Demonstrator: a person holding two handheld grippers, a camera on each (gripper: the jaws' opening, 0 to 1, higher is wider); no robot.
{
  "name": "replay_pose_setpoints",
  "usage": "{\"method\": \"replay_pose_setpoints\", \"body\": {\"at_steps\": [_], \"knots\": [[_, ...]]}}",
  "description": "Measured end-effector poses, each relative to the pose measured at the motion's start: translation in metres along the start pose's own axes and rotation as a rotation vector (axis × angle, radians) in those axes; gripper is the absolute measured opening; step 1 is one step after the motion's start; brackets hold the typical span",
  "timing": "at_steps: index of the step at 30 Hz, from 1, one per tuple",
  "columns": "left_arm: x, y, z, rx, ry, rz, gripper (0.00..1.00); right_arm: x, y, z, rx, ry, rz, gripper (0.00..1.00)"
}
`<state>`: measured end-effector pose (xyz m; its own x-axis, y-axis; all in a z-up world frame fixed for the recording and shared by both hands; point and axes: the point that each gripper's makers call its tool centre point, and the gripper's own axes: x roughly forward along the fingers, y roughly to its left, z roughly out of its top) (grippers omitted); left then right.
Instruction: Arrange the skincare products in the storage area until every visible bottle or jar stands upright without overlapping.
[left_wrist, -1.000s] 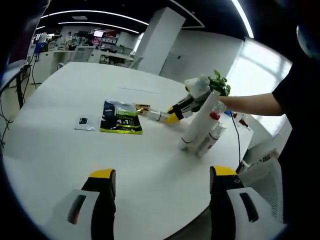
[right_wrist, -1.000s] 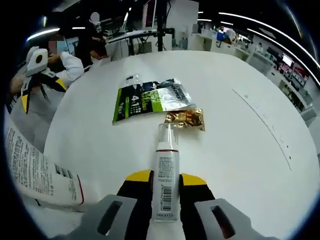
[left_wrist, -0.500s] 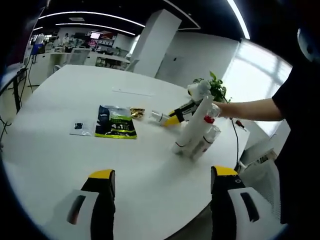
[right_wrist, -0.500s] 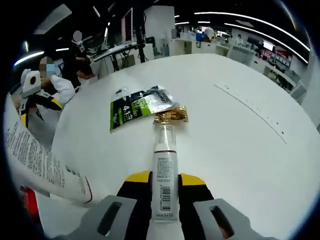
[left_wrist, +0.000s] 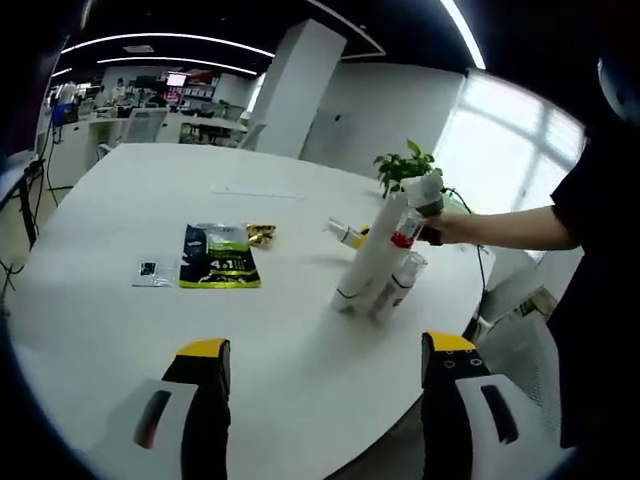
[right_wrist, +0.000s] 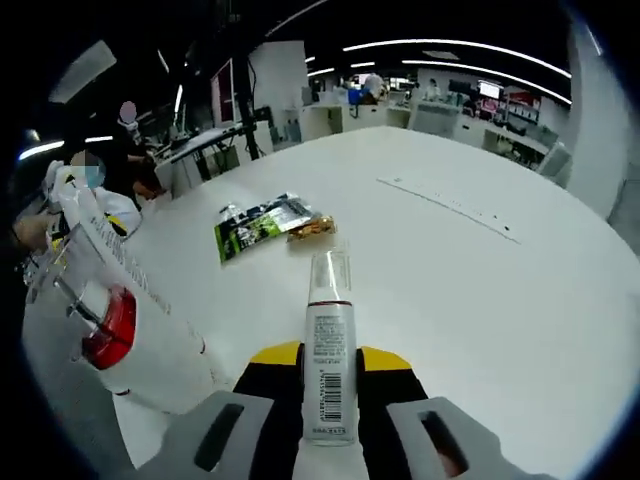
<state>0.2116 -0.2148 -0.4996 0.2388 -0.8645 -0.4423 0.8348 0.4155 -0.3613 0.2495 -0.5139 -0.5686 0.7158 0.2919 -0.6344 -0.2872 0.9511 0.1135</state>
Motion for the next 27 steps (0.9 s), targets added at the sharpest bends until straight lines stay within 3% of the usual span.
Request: {"method": "replay_pose_setpoints", "body": {"at_steps": [12, 22, 27], "knots": [[-0.007, -0.006, 0.004, 0.037, 0.002, 0.005, 0.68, -0.041, -0.006, -0.016, 0.135, -0.123, -0.053, 0.09], [-0.012, -0.017, 0.01, 0.052, -0.012, -0.012, 0.65, -0.082, 0.009, -0.022, 0.183, -0.213, -0.082, 0.09], [-0.013, -0.024, 0.013, 0.054, -0.021, -0.022, 0.65, -0.108, 0.022, -0.015, 0.229, -0.292, -0.084, 0.09]]}}
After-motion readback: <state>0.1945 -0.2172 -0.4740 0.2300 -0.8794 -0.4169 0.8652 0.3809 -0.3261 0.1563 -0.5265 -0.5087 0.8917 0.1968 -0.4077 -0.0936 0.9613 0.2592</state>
